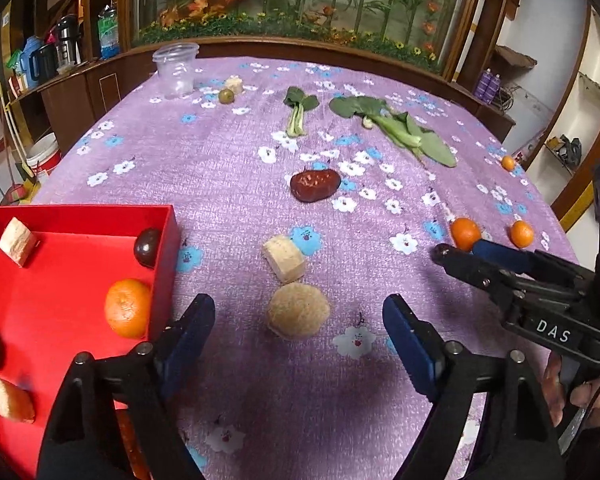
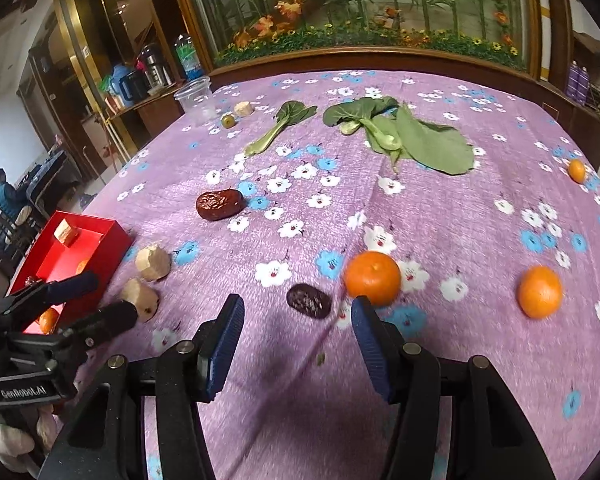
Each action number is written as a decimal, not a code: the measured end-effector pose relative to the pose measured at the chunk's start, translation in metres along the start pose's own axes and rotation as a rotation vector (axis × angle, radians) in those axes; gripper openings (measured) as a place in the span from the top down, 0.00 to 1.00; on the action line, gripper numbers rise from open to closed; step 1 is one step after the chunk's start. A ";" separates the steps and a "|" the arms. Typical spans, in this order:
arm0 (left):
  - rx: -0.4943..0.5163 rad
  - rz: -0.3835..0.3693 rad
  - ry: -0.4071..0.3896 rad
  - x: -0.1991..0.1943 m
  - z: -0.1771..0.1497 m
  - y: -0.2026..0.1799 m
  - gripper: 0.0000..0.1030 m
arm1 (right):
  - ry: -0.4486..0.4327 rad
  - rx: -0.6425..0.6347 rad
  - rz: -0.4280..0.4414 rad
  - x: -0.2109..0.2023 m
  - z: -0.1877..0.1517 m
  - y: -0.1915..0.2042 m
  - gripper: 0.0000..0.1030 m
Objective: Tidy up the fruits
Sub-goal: 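Grasp a dark plum with the right gripper while the left grasps a round rice cake, then carry the plum and rice cake into the red tray and release both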
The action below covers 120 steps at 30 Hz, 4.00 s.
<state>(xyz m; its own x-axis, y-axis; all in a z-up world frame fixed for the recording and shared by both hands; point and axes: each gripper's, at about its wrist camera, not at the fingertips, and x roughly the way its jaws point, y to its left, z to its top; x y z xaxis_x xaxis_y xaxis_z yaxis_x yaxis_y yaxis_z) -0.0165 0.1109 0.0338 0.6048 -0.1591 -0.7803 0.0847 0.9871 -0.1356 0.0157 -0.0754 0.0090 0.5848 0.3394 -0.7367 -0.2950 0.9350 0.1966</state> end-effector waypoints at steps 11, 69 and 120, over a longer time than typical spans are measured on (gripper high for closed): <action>0.006 0.033 0.040 0.019 0.001 -0.005 0.17 | 0.027 -0.072 -0.017 0.021 0.000 0.012 0.49; -0.095 0.039 -0.255 -0.149 -0.037 0.040 0.67 | -0.207 -0.176 0.089 -0.115 -0.034 0.132 0.72; -0.377 0.164 -0.320 -0.149 -0.079 0.224 0.26 | 0.072 -0.282 0.384 0.029 -0.012 0.275 0.70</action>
<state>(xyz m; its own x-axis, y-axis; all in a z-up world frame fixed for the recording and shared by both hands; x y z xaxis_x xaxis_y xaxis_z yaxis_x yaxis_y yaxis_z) -0.1504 0.3542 0.0711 0.8031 0.0679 -0.5920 -0.2866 0.9150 -0.2838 -0.0579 0.1902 0.0340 0.3429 0.6376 -0.6899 -0.6787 0.6759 0.2873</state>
